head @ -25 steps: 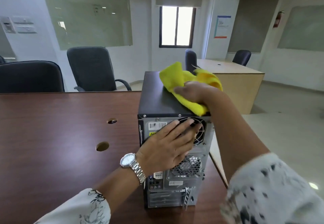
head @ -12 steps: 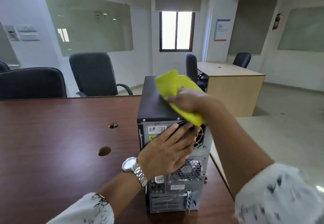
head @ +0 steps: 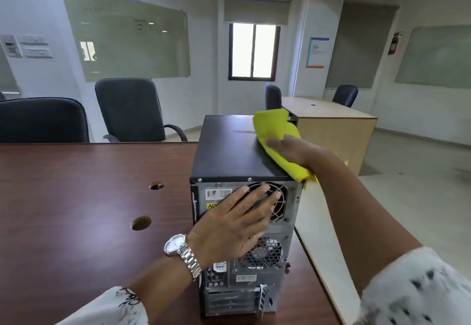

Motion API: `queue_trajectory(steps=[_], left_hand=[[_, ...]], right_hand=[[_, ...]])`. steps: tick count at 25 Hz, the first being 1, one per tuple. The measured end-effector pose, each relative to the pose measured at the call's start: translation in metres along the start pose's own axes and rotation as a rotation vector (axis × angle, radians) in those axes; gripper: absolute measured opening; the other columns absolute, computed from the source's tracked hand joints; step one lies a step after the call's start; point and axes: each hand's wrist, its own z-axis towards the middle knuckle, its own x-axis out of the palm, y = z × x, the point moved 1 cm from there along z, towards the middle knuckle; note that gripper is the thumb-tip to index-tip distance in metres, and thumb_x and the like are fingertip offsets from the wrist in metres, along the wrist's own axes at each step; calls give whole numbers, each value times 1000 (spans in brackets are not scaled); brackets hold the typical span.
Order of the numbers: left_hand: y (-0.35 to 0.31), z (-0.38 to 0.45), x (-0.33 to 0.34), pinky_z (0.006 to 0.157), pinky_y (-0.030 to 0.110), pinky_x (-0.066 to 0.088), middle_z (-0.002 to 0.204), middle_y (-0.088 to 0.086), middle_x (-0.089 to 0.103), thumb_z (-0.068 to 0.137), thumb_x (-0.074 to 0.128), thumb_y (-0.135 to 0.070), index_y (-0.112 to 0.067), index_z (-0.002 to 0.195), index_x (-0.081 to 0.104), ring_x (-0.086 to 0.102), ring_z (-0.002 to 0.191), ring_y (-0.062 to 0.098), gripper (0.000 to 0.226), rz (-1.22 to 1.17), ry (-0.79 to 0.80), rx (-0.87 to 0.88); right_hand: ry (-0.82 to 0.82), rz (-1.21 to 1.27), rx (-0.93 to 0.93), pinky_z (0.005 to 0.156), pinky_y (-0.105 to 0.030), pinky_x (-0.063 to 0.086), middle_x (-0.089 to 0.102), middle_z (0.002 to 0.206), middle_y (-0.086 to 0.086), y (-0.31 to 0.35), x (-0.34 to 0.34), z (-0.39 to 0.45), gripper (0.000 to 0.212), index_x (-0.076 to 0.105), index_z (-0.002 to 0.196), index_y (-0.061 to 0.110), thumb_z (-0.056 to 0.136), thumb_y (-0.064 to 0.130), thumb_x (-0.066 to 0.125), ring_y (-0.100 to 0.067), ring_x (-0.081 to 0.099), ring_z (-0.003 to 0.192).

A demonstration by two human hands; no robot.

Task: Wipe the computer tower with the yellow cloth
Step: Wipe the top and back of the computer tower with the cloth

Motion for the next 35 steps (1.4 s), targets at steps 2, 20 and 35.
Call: queue_trajectory(steps=[2, 20, 35], left_hand=[[1, 1, -1, 114, 40, 16, 144, 1, 35, 88, 44, -40, -21, 116, 54, 28, 137, 26, 35, 3, -22, 1], [2, -2, 2, 114, 42, 15, 146, 3, 29, 84, 48, -44, -20, 125, 47, 16, 139, 28, 47, -11, 32, 31], [5, 1, -2, 111, 40, 17, 121, -4, 62, 81, 54, -39, -21, 112, 58, 42, 118, 21, 36, -119, -41, 20]], right_hand=[[-52, -43, -47, 120, -39, 12, 4, 163, -7, 0, 8, -17, 64, 16, 153, 11, 100, 47, 25, -27, 8, 149], [106, -126, -131, 122, -41, 1, 3, 163, 1, 75, 14, 83, 67, 11, 154, 22, 97, 55, 24, -18, -2, 150], [116, -171, -450, 118, -28, 13, 13, 161, 7, 64, 18, -37, 63, 16, 152, 22, 98, 50, 30, -12, 15, 148]])
